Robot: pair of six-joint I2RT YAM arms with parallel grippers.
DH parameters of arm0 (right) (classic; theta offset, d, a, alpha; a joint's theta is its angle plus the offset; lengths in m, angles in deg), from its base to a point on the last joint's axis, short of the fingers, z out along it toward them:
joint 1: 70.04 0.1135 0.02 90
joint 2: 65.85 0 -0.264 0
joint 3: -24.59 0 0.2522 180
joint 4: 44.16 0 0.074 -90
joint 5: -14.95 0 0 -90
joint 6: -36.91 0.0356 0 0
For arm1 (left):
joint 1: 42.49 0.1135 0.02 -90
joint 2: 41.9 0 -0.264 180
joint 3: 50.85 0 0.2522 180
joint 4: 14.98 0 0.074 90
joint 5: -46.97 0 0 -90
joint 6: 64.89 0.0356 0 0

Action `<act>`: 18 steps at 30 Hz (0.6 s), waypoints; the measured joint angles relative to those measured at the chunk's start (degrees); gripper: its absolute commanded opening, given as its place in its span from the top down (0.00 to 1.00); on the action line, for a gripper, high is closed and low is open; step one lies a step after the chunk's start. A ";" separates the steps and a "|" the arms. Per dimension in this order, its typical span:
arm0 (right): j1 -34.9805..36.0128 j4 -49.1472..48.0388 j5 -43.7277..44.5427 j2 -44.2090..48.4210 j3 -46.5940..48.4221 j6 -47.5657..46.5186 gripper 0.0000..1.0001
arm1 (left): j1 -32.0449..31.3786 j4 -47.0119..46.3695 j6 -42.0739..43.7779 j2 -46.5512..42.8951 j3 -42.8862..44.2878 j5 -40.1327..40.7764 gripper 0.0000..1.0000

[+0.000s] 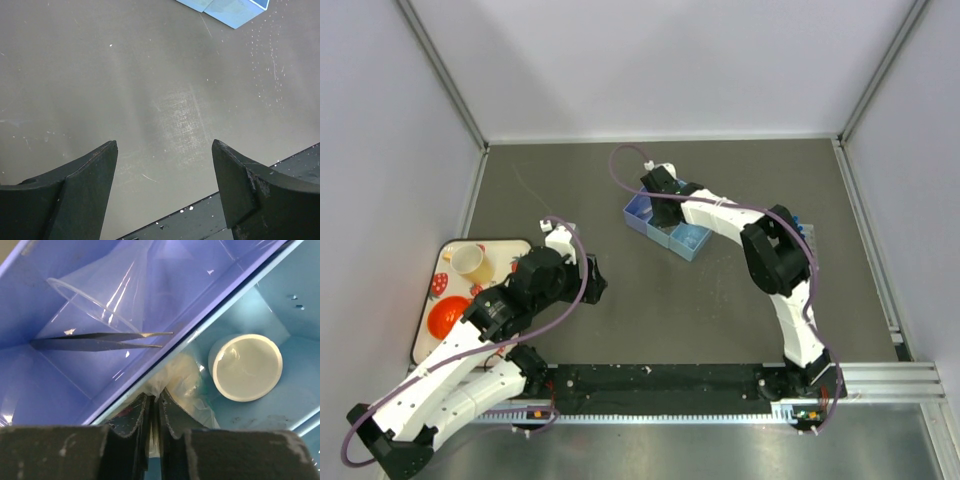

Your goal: Organize the chemistry lab equipment

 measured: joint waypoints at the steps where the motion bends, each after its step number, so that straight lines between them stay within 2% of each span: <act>1: 0.00 0.04 0.00 -0.13 0.13 0.00 0.80 | 0.00 0.00 0.00 0.00 0.00 -0.02 0.18; 7: -0.13 0.66 0.87 -0.48 1.55 -0.55 0.59 | 0.00 0.02 0.07 -0.02 0.00 -0.04 0.18; 18: -0.39 1.73 0.98 1.14 2.56 -0.98 0.57 | 0.00 0.00 0.11 0.00 0.00 -0.04 0.18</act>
